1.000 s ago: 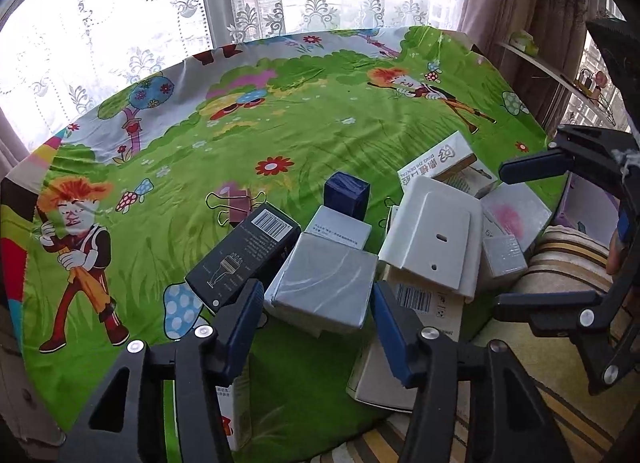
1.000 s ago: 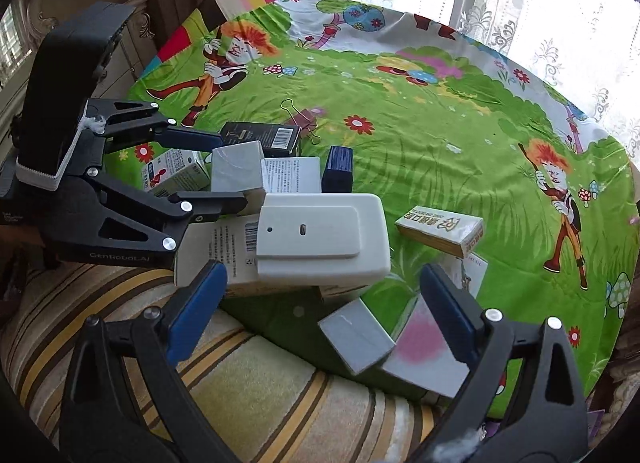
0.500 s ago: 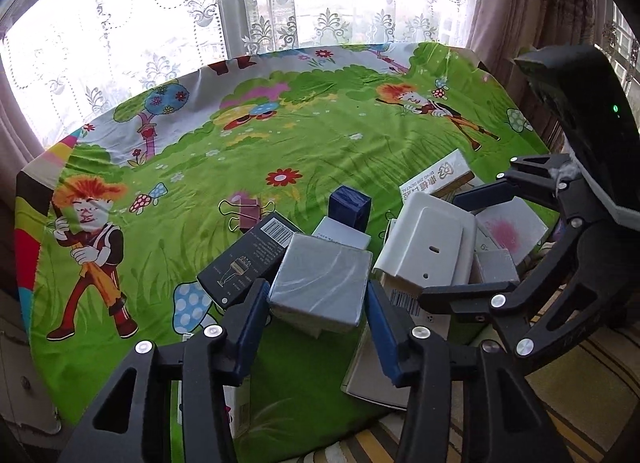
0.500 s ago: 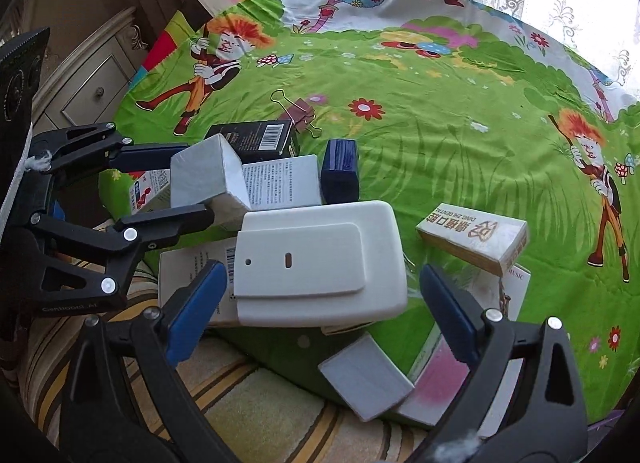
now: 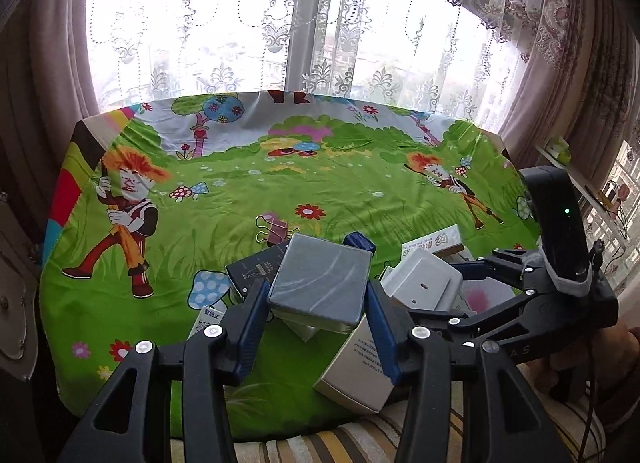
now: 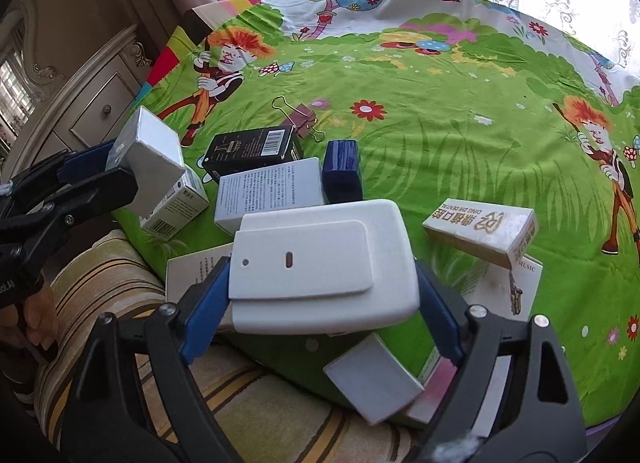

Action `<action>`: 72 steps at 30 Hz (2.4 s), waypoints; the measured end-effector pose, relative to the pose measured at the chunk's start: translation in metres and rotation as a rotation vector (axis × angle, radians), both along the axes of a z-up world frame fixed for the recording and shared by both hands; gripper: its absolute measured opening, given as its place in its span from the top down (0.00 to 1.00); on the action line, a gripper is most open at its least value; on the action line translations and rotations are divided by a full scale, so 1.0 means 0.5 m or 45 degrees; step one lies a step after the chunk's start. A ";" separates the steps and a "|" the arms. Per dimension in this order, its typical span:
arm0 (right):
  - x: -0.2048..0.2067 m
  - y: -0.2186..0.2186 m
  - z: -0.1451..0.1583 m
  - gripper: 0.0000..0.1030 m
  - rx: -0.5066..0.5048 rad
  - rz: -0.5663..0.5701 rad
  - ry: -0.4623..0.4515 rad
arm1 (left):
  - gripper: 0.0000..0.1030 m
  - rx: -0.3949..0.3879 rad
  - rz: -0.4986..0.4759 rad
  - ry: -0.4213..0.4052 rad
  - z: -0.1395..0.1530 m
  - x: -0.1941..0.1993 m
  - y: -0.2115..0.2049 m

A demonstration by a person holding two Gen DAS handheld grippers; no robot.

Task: Organize rigid objects
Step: 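Carry both items into the purple storage box and open both tools, then grasp the white red-figure medicine box with the left tool while the right tool grasps the pink-splash box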

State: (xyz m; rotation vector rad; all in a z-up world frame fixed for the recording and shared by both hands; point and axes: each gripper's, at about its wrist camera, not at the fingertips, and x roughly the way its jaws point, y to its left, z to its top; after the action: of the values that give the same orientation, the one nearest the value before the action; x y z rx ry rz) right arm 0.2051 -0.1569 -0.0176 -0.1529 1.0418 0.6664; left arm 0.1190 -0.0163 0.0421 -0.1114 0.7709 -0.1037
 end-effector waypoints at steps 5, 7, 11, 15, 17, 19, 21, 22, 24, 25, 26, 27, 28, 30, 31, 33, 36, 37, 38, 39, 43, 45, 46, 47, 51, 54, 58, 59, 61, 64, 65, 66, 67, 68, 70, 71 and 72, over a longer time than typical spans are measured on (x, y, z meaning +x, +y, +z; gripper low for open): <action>-0.021 -0.020 0.027 0.14 0.034 -0.047 -0.100 | 0.52 -0.075 0.027 -0.019 0.017 -0.017 -0.013; -0.035 -0.030 0.041 0.14 0.047 -0.062 -0.147 | 0.52 -0.113 0.030 -0.011 0.020 -0.025 -0.021; -0.060 -0.053 0.062 0.14 0.072 -0.091 -0.199 | 0.52 -0.172 0.016 0.007 0.025 -0.039 -0.044; -0.091 -0.079 0.084 0.14 0.065 -0.115 -0.256 | 0.52 -0.226 -0.001 0.017 0.032 -0.051 -0.070; -0.106 -0.093 0.093 0.14 0.047 -0.140 -0.285 | 0.52 -0.267 -0.009 0.032 0.031 -0.057 -0.084; -0.122 -0.114 0.103 0.14 0.048 -0.171 -0.309 | 0.52 -0.314 -0.023 0.053 0.029 -0.062 -0.104; -0.137 -0.139 0.113 0.14 0.052 -0.222 -0.321 | 0.52 -0.348 -0.046 0.061 0.028 -0.068 -0.124; -0.144 -0.153 0.118 0.14 0.056 -0.244 -0.323 | 0.52 -0.358 -0.061 0.061 0.030 -0.071 -0.137; -0.159 -0.180 0.126 0.14 0.055 -0.284 -0.329 | 0.52 -0.373 -0.088 0.060 0.033 -0.076 -0.157; -0.166 -0.194 0.129 0.14 0.047 -0.305 -0.331 | 0.52 -0.386 -0.101 0.063 0.034 -0.078 -0.167; -0.174 -0.207 0.131 0.14 0.040 -0.326 -0.331 | 0.52 -0.400 -0.113 0.070 0.033 -0.080 -0.175; -0.182 -0.222 0.133 0.14 0.037 -0.350 -0.329 | 0.52 -0.420 -0.125 0.079 0.031 -0.081 -0.184; -0.189 -0.236 0.135 0.14 0.041 -0.370 -0.325 | 0.52 -0.441 -0.138 0.089 0.028 -0.082 -0.192; -0.206 -0.265 0.136 0.14 0.046 -0.408 -0.317 | 0.52 -0.460 -0.171 0.110 0.023 -0.083 -0.212; -0.213 -0.277 0.135 0.14 0.038 -0.427 -0.313 | 0.52 -0.465 -0.186 0.118 0.021 -0.084 -0.222; -0.225 -0.301 0.133 0.14 0.026 -0.470 -0.299 | 0.52 -0.471 -0.215 0.130 0.019 -0.085 -0.240; -0.245 -0.342 0.133 0.14 0.022 -0.531 -0.280 | 0.52 -0.465 -0.269 0.145 0.016 -0.090 -0.271; -0.252 -0.354 0.132 0.14 0.017 -0.550 -0.276 | 0.52 -0.465 -0.290 0.154 0.015 -0.091 -0.284; -0.258 -0.366 0.132 0.14 0.007 -0.566 -0.271 | 0.52 -0.463 -0.310 0.162 0.013 -0.094 -0.295; -0.264 -0.377 0.131 0.14 -0.009 -0.586 -0.269 | 0.52 -0.460 -0.328 0.168 0.012 -0.096 -0.307; -0.289 -0.430 0.130 0.14 -0.055 -0.687 -0.260 | 0.52 -0.444 -0.418 0.192 0.007 -0.106 -0.356; -0.301 -0.459 0.130 0.14 -0.074 -0.752 -0.252 | 0.52 -0.442 -0.463 0.207 0.006 -0.110 -0.378; -0.308 -0.473 0.131 0.14 -0.091 -0.781 -0.256 | 0.52 -0.436 -0.485 0.217 0.004 -0.113 -0.389; -0.315 -0.485 0.131 0.14 -0.111 -0.809 -0.259 | 0.52 -0.425 -0.502 0.224 0.003 -0.115 -0.399; -0.339 -0.526 0.137 0.14 -0.174 -0.890 -0.270 | 0.52 -0.399 -0.586 0.234 0.004 -0.128 -0.442; -0.353 -0.549 0.143 0.14 -0.225 -0.945 -0.280 | 0.52 -0.386 -0.675 0.231 0.008 -0.140 -0.472; -0.369 -0.579 0.147 0.14 -0.237 -1.021 -0.270 | 0.49 -0.350 -0.815 0.248 0.004 -0.153 -0.517; -0.372 -0.583 0.147 0.14 -0.245 -1.032 -0.266 | 0.47 -0.335 -0.842 0.264 0.000 -0.155 -0.527; -0.374 -0.589 0.146 0.14 -0.259 -1.045 -0.256 | 0.35 -0.305 -0.844 0.273 -0.005 -0.158 -0.534; -0.371 -0.585 0.147 0.14 -0.271 -1.049 -0.248 | 0.30 -0.350 -0.825 0.269 -0.003 -0.158 -0.517; -0.369 -0.581 0.149 0.14 -0.267 -1.042 -0.249 | 0.30 -0.369 -0.811 0.266 -0.001 -0.157 -0.508; -0.368 -0.575 0.150 0.14 -0.260 -1.032 -0.250 | 0.30 -0.388 -0.799 0.265 0.000 -0.155 -0.500; -0.367 -0.569 0.153 0.14 -0.249 -1.020 -0.250 | 0.30 -0.407 -0.784 0.267 0.000 -0.152 -0.494; -0.366 -0.560 0.156 0.14 -0.239 -1.004 -0.250 | 0.30 -0.420 -0.768 0.268 0.000 -0.151 -0.486; -0.364 -0.542 0.161 0.14 -0.226 -0.974 -0.259 | 0.30 -0.445 -0.731 0.263 0.000 -0.148 -0.471; -0.363 -0.532 0.164 0.14 -0.214 -0.966 -0.264 | 0.30 -0.453 -0.711 0.257 0.001 -0.148 -0.462; -0.362 -0.522 0.166 0.14 -0.189 -0.959 -0.263 | 0.30 -0.459 -0.690 0.248 0.003 -0.148 -0.453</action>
State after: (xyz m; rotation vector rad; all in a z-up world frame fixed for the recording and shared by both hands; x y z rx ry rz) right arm 0.0243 -0.4180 0.0653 0.0476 0.8607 -0.1087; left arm 0.0449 -0.2427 0.0435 -0.2554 0.9563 -0.7570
